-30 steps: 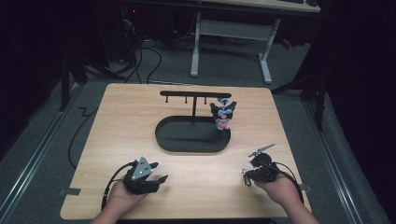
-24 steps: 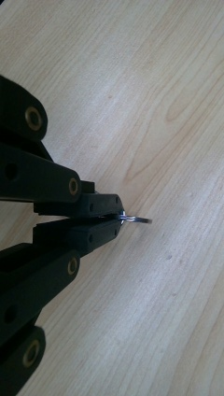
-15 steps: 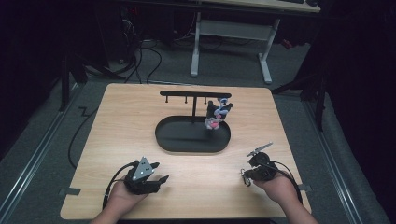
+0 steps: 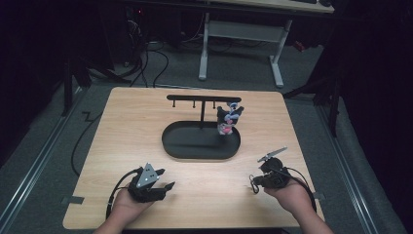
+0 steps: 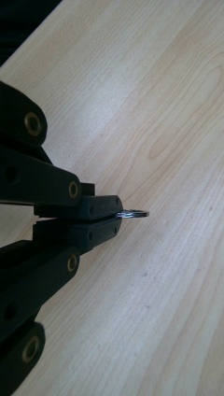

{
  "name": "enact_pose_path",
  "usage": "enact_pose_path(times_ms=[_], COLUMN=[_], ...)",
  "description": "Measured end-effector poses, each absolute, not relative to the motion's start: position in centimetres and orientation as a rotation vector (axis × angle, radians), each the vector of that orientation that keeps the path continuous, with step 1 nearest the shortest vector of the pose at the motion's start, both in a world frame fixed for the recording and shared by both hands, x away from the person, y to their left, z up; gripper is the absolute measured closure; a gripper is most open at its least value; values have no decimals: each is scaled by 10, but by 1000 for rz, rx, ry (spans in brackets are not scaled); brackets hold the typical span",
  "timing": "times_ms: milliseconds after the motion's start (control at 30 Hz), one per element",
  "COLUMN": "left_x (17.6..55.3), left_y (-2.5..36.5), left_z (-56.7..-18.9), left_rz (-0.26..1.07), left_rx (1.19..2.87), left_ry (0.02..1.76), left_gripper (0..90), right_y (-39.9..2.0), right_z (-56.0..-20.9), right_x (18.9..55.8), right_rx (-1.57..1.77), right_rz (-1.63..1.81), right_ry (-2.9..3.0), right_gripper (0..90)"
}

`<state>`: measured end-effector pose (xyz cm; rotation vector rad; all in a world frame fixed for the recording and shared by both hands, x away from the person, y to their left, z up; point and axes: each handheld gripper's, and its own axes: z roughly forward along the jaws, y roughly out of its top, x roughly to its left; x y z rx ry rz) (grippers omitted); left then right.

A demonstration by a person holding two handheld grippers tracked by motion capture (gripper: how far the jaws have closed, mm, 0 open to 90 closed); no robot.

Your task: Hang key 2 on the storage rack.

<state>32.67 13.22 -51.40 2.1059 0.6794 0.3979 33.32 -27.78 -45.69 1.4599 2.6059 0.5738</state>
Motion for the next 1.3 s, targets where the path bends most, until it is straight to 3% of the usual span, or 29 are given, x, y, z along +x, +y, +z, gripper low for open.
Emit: enact_pose_path(times_ms=[467,1300], left_x=[328,323], left_y=[134,141], left_z=[-514,-515], left_rz=[385,397], left_rx=[2095,2102], left_ry=[693,691], left_gripper=[406,406], right_y=[-270,-260], right_z=[-429,-413], right_x=[339,354], right_rx=[1428,1391], right_rz=[626,655], right_ry=[2586,2580], right_gripper=[891,891])
